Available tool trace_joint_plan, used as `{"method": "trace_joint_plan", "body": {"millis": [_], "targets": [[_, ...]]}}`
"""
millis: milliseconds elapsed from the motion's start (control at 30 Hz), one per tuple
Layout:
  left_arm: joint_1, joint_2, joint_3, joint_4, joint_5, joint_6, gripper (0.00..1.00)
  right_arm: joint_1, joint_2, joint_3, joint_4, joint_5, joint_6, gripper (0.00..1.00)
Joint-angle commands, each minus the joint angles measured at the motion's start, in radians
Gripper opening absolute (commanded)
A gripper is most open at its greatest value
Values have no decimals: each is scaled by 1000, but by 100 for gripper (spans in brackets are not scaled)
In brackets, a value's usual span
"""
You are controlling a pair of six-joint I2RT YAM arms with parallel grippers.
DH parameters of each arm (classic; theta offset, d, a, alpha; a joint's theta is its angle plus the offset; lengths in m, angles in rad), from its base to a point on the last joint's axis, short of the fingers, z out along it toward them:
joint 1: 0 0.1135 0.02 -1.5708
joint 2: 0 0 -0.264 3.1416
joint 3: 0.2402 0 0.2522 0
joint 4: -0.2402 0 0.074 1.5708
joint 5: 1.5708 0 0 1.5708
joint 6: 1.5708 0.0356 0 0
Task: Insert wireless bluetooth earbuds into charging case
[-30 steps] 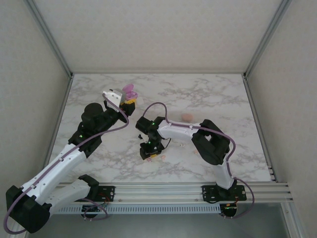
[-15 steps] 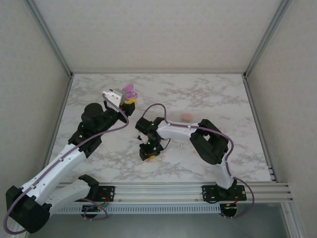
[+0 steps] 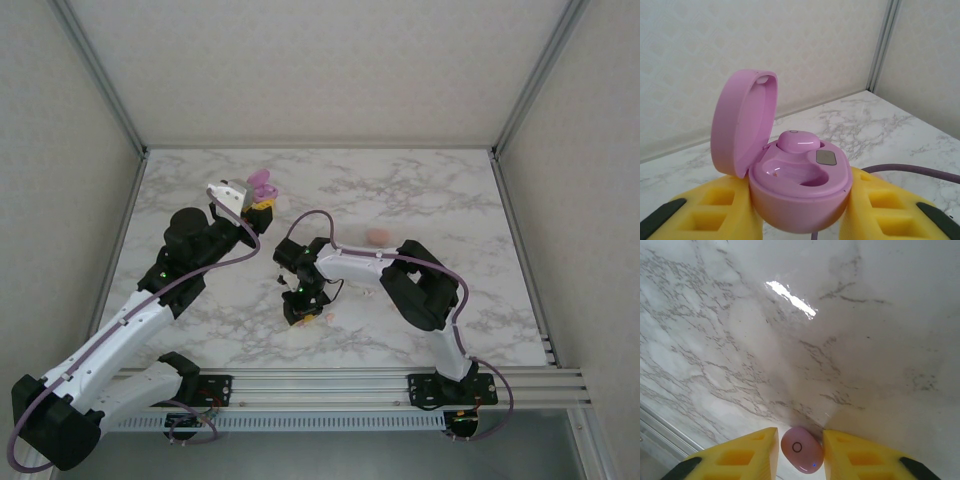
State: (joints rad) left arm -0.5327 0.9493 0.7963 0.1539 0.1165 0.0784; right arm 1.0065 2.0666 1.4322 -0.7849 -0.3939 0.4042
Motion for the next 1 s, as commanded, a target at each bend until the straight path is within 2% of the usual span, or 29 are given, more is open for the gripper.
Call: {"method": "trace_joint_plan", "body": {"millis": [0,367,667,967], "targets": [[10,-12,32,7,-12,-13,30,15,31,4,-26,-21,-12,27],[10,-1,31,7,-8,-14,30,15,-5,-13,-24,-6,9,23],[11,4,35,10,-8,-14,30,-9,-81,-69,14,150,115,23],[10,8,35,12,-7,-16,30,7,-61,-82,43,38,62,28]]}}
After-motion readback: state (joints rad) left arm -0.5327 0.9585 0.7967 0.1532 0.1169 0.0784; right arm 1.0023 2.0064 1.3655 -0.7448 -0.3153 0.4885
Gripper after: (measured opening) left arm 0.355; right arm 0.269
